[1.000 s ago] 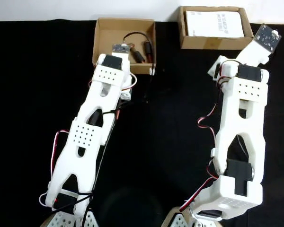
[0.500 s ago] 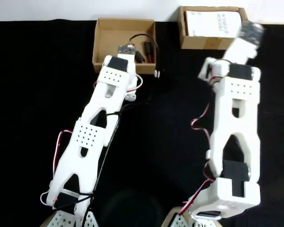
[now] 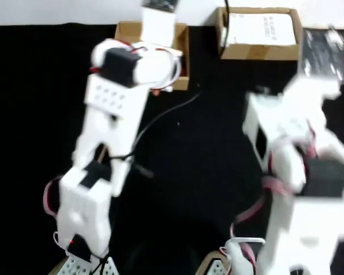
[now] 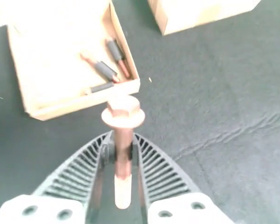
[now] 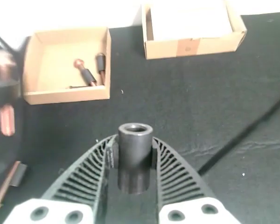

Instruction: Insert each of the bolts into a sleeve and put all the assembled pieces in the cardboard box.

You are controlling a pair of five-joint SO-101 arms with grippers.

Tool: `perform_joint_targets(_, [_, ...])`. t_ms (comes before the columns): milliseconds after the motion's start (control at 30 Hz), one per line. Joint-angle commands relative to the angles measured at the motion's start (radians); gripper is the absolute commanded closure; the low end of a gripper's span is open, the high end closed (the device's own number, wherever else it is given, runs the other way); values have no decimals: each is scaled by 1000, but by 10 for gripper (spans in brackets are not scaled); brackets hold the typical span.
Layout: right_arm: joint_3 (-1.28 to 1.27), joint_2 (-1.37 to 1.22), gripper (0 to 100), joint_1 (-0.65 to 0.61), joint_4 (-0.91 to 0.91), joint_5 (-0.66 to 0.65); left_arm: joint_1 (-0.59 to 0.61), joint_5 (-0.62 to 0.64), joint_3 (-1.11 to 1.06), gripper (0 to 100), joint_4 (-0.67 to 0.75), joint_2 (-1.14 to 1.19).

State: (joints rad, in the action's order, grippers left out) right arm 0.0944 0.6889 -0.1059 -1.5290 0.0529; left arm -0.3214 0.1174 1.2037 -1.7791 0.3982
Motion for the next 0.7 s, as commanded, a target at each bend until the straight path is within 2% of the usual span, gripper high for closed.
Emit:
perform_joint_targets(0, [-51,193,991,-5,-61,-8,-15,-64,-206,993,-3,-314])
perform_joint_targets(133, [-240,415,991,-7,-96,-6,-16,-95,-553,993,-2,-590])
perform_joint_targets(267, [-463,656,991,-27,-21,-5,-16,-97,-851,993,-2,-855])
perform_joint_targets(367, [-648,816,991,-119,102,-5,-15,-110,-1027,993,9,-1026])
perform_joint_targets(533, [-978,1027,991,-326,351,2,-15,-247,-1242,993,106,-1256])
perform_joint_targets(667, [-1236,1110,991,-456,625,117,-15,-262,-1348,993,262,-1386])
